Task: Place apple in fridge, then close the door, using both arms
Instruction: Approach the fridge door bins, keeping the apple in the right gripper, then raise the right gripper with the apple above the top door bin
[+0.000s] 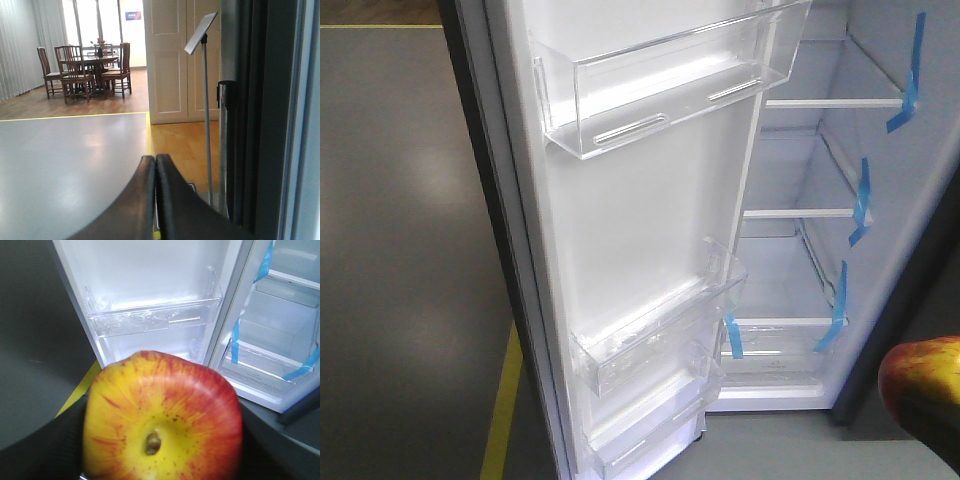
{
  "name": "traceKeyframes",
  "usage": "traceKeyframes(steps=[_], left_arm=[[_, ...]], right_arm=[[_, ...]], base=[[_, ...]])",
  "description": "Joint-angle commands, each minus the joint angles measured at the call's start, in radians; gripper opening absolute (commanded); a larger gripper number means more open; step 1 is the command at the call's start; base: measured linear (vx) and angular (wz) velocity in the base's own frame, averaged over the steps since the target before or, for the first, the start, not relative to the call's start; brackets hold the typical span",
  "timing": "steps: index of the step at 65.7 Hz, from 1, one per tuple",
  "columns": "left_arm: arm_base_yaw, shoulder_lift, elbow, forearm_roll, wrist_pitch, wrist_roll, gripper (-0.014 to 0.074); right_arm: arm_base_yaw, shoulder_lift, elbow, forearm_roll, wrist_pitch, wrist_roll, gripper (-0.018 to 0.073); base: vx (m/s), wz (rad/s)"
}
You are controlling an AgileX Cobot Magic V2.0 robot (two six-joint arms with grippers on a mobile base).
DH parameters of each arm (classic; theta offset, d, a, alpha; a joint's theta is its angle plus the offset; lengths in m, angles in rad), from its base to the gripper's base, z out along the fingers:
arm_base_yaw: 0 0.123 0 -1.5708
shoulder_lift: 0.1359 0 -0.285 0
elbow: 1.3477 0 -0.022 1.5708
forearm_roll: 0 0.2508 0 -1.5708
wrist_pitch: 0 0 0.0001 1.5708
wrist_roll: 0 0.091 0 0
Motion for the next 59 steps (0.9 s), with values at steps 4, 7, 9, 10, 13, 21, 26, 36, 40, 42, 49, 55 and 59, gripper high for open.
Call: traceKeyframes(steps=[4, 7, 9, 10, 13, 21, 26, 36, 40, 42, 49, 55, 59], left_arm=[[-0.005, -0.016, 0.028, -0.001, -0.070, -0.009, -0.0006], [-0.005, -0.016, 0.028, -0.001, -0.070, -0.009, -0.0006], [-0.005, -0.016, 0.028, -0.001, -0.070, -0.009, -0.0006], [-0.005, -0.016, 0.028, -0.001, -0.070, -0.009, -0.0006], [-0.005, -0.016, 0.028, -0.001, -0.070, -0.009, -0.0006], [-0.005, -0.016, 0.028, -0.001, -0.070, -0.009, -0.0006], [-0.005, -0.016, 0.028, -0.001, -0.070, -0.009, -0.0006], [-0.005, -0.016, 0.028, -0.001, -0.070, -0.009, -0.0006], [-0.005, -0.016, 0.028, -0.001, -0.070, -0.009, -0.0006], [-0.005, -0.016, 0.028, -0.001, -0.070, -0.009, -0.0006], [-0.005, -0.016, 0.028, -0.001, -0.070, -0.009, -0.0006], [-0.005, -0.016, 0.028, -0.001, -0.070, -0.009, -0.0006], [-0.005, -0.016, 0.028, -0.001, -0.070, -0.009, -0.0006]], right_arm=[[0.001, 0.003, -0.026, -0.002, -0.072, -0.007, 0.0133], [0.001, 0.003, -0.026, -0.002, -0.072, -0.007, 0.0133], [0.001, 0.003, -0.026, -0.002, -0.072, -0.007, 0.0133], [0.001, 0.003, -0.026, -0.002, -0.072, -0.007, 0.0133], [0.001, 0.003, -0.026, -0.002, -0.072, -0.007, 0.0133], [0.001, 0.003, -0.026, -0.002, -0.072, -0.007, 0.0133], [0.001, 0.003, -0.026, -0.002, -0.072, -0.007, 0.0133], [0.001, 0.003, -0.026, -0.002, -0.072, -0.007, 0.0133], [0.001, 0.003, -0.026, -0.002, -0.072, -0.007, 0.0133], [0.001, 0.003, -0.026, -0.002, -0.072, -0.007, 0.0133], [0.001, 0.003, -0.026, -0.002, -0.072, -0.007, 0.0133], [0.001, 0.003, -0.026, -0.002, -0.072, -0.007, 0.0133], [0.001, 0.003, -0.026, -0.002, -0.071, -0.007, 0.0133]], base=[[0.06, 0.00], [0.07, 0.01], [0.07, 0.01], [0.07, 0.01], [0.07, 0.00], [0.07, 0.01], [0.07, 0.00], [0.06, 0.00], [0.05, 0.00], [0.05, -0.01], [0.04, -0.02], [0.03, -0.02], [0.02, -0.02]])
